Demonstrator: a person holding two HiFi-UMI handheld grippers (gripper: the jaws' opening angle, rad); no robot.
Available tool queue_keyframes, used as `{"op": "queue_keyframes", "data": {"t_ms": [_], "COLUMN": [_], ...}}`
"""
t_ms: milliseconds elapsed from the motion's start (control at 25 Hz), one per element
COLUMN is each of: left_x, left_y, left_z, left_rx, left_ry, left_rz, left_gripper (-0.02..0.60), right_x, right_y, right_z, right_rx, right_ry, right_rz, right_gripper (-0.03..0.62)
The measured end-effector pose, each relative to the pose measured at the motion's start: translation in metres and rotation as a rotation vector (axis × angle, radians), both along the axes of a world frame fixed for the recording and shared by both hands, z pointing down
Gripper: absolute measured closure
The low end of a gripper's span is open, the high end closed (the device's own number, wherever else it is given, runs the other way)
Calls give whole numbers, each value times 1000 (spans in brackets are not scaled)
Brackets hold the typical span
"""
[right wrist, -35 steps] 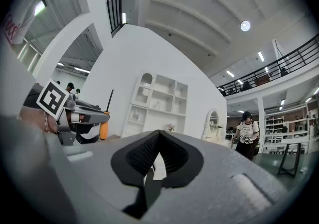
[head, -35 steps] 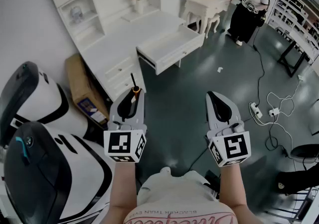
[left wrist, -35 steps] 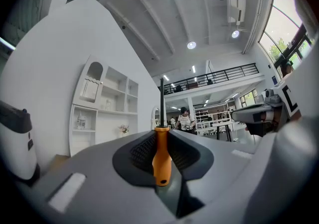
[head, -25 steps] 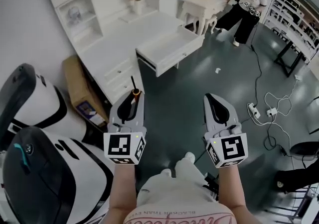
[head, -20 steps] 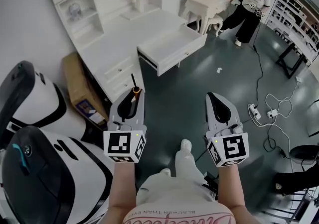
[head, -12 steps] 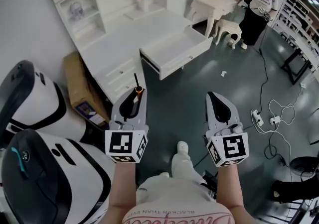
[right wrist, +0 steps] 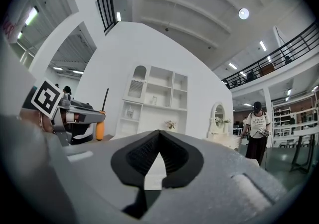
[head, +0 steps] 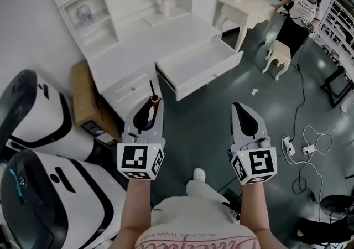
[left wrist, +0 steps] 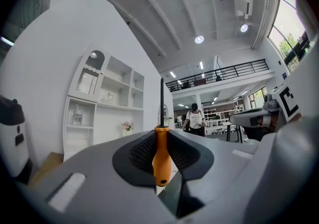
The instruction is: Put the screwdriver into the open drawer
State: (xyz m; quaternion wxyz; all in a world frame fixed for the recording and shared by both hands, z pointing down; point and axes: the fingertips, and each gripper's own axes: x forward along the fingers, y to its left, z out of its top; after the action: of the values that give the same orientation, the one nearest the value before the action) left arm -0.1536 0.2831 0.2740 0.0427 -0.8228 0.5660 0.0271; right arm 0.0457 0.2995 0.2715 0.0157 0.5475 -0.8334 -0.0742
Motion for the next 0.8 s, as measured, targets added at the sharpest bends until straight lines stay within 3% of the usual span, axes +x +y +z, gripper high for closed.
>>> {"op": "queue_keyframes", "data": {"t_ms": [400, 800], "left_x": [44, 69], "left_y": [-63, -94], "left_z": [-9, -5], "left_rx": [-2, -16], "left_ry": [6, -9], "left_rz": [-59, -91], "left_gripper": [494, 494], "right_x": [43, 67], "right_y": [-71, -109], "right_z": [-6, -2], "right_rx": [-7, -18], "right_ry": [19, 2], "right_rz": [-67, -98], "right_gripper": [594, 594]}}
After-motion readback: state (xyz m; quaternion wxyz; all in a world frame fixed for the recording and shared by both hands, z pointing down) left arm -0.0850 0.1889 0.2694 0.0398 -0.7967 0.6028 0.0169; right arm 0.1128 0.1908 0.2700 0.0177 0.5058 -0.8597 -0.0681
